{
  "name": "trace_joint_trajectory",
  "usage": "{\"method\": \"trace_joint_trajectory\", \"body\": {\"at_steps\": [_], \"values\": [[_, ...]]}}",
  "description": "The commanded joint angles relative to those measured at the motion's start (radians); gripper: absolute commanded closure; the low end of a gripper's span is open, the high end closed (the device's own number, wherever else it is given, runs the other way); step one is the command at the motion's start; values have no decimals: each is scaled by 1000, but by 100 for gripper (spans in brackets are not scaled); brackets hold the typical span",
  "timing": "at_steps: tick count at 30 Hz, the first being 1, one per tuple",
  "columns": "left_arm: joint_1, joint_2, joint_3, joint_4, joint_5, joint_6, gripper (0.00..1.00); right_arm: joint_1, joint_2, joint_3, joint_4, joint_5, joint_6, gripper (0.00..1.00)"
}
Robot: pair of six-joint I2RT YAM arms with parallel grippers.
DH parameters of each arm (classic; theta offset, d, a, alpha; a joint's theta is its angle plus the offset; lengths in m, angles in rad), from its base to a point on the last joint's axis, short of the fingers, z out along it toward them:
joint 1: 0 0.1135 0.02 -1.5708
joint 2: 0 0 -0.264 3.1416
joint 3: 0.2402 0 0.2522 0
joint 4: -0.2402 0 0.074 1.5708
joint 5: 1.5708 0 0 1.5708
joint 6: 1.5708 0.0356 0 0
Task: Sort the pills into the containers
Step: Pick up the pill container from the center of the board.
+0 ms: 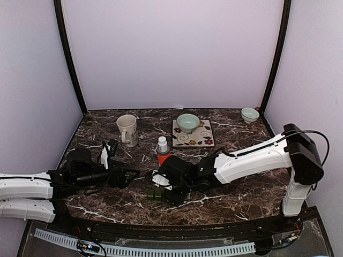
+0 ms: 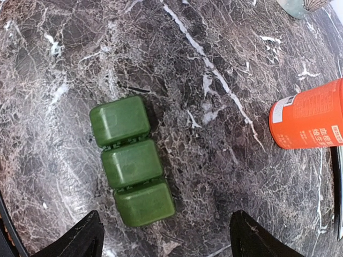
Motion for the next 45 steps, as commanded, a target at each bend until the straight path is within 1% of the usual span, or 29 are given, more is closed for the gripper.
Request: {"method": "trace_joint_trajectory", "body": {"at_steps": [1,4,9,16,28,34,41,45], "values": [[-5,-21,-23,0,-23,-9,2,-20,38,41,30,-7,-64,17],[-4,-27,-28,-1,-35,-7,2,-33,51,53,37,-53,-81,14],[-3,-35,-31,0,-45,-5,2,-56,83,81,41,-118,-103,13],[-3,-48,-45,-3,-46,-11,2,-70,122,126,34,-173,-125,14],[-4,-80,-66,0,-52,-25,2,-76,150,141,26,-230,-143,17],[-3,-78,-68,-2,-52,-27,2,-85,170,157,22,-254,-158,22],[-4,-79,-68,-9,-60,-29,2,-95,190,170,11,-287,-172,30],[-3,-82,-69,-9,-65,-36,2,-98,194,166,10,-307,-174,37]]}}
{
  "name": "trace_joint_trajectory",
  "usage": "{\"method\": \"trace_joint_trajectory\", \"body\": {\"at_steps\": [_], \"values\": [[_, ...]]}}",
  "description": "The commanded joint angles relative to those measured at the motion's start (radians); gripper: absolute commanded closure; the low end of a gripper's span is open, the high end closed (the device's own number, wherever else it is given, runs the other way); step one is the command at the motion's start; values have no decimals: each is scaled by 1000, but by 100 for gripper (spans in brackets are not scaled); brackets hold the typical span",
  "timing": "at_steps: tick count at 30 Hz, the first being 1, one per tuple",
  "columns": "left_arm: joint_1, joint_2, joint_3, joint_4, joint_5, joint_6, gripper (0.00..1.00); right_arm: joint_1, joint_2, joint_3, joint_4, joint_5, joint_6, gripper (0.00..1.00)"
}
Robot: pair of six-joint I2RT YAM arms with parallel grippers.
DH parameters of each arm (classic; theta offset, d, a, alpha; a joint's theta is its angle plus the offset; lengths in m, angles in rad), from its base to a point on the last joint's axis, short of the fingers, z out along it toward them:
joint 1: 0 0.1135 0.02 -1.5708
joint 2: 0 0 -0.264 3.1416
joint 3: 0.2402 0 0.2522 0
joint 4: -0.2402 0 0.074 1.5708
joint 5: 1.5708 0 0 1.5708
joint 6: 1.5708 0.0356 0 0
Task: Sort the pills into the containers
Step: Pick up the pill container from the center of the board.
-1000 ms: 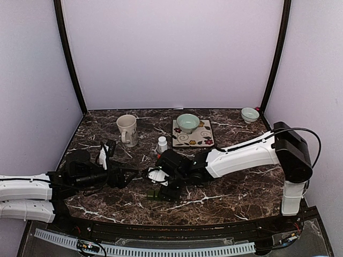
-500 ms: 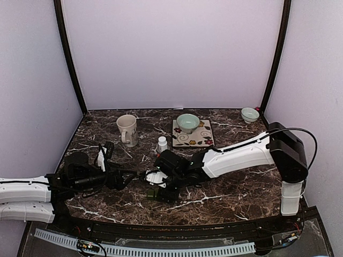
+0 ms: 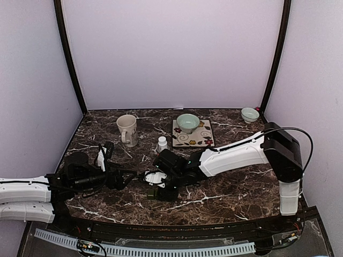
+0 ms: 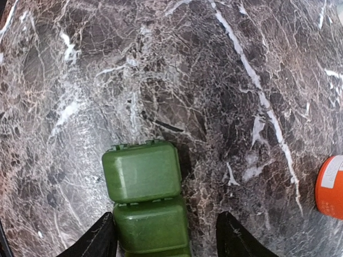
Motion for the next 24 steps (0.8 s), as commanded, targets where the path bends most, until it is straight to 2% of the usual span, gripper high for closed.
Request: {"method": "trace_joint_trajectory", "body": {"at_steps": [1,4,8,13,24], "values": [[-3,-19,-12,-9,-15,-14,2,-8,16,21,-1,-39,-8,38],[-3,-25,-12,-14,-19,-15,2,-8,17,17,-2,-51,-8,45],[-3,-33,-7,-26,-26,-16,2,-8,18,16,-2,-68,-6,61],[-3,-51,-8,-39,-31,-24,2,-9,7,4,21,-106,21,78],[-3,-79,2,-38,1,-27,2,-19,-88,-79,141,-192,141,82]]}}
